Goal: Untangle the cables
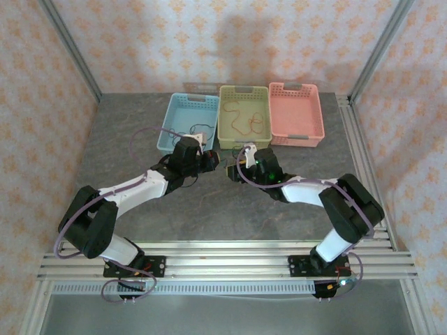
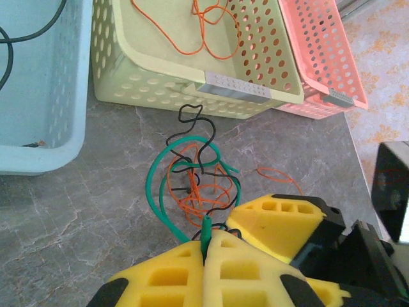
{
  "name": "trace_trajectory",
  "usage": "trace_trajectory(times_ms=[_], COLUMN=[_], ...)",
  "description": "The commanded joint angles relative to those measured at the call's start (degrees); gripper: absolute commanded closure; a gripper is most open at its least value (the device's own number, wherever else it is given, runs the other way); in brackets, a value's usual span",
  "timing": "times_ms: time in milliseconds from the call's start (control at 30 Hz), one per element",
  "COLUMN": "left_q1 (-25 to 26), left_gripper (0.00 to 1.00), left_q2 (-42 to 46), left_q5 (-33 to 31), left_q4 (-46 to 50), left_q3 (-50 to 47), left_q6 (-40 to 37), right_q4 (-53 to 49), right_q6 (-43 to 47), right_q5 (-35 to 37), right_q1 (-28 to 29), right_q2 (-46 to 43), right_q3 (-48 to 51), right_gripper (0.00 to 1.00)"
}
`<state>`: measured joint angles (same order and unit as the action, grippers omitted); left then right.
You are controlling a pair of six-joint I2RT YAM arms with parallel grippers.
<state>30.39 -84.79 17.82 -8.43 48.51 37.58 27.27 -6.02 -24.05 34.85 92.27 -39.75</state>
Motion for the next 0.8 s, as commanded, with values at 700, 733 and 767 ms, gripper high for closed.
trace_trajectory(times_ms=[700, 733, 767], left_q1=[0.77, 0.8, 0.77], left_gripper=[0.94, 0.86, 0.74], left_q2=[-0.01, -0.09, -0.17], left_q5=[2.48, 2.32, 2.05], left_q4=[-2.5, -2.17, -1.88], left_q3=[0.7, 0.87, 1.01], left_q6=[-1.71, -1.81, -1.8], right_q4=[-1.87, -1.0, -0.06], right_q6=[2.37, 2.37, 2.38], right_q5=[15.0, 15.39, 15.59], right_q1=[-0.19, -0.31, -0.44], right_q2=[-3.11, -3.87, -4.63], right_q3=[0.22, 1.05, 1.82], right_gripper=[1.0, 1.0, 1.0])
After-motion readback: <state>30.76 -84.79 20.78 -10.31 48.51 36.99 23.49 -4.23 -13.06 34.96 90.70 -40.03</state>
